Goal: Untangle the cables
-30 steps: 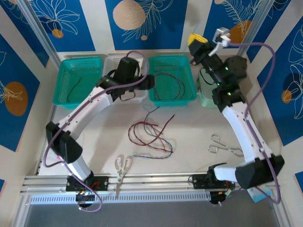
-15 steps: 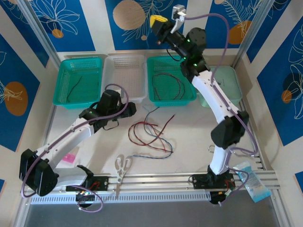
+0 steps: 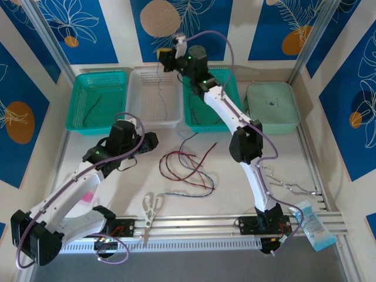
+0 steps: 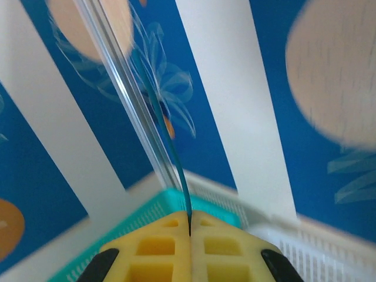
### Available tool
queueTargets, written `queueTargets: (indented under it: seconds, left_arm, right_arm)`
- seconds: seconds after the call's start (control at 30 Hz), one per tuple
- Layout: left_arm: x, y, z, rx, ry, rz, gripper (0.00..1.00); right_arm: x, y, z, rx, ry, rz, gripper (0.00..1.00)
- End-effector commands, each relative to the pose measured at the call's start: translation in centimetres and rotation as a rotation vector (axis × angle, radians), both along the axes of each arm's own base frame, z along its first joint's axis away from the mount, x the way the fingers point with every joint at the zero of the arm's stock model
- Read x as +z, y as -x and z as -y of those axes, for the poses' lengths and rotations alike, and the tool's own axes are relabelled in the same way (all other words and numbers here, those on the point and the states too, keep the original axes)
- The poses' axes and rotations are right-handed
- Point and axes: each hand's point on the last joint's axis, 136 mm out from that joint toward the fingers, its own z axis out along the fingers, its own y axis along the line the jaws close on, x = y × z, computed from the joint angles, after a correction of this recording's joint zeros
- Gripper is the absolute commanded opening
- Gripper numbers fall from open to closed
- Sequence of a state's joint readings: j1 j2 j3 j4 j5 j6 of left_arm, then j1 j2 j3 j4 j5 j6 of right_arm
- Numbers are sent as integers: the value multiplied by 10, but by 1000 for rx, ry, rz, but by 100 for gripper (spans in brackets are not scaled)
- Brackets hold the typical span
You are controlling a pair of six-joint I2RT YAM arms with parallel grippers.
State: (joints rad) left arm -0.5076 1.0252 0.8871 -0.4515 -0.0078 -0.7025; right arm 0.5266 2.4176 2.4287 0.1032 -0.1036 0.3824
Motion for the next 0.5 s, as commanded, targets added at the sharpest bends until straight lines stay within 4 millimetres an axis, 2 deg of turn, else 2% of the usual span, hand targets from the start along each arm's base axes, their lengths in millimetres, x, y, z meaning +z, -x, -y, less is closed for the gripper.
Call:
queueTargets:
  seconds: [0.0, 0.1, 0.2, 0.3, 0.47]
  left_arm:
    - [-5, 8, -4, -1, 45, -46, 63]
    - [0, 7, -3, -5, 72, -45, 63]
    - [0, 6, -4, -3, 75, -45, 63]
    - [0, 5, -4, -7, 75, -51, 63]
    - [-3, 4, -5, -3, 67, -57, 63]
  right_arm:
    - [-57, -13, 0, -82, 105, -163, 0]
    - [-122, -14, -3, -94, 224, -320, 0]
    - [-168, -4, -8, -87, 319, -422, 0]
    - [-196, 7, -12, -75, 394, -459, 0]
    - [-225, 22, -14, -54, 504, -487, 1]
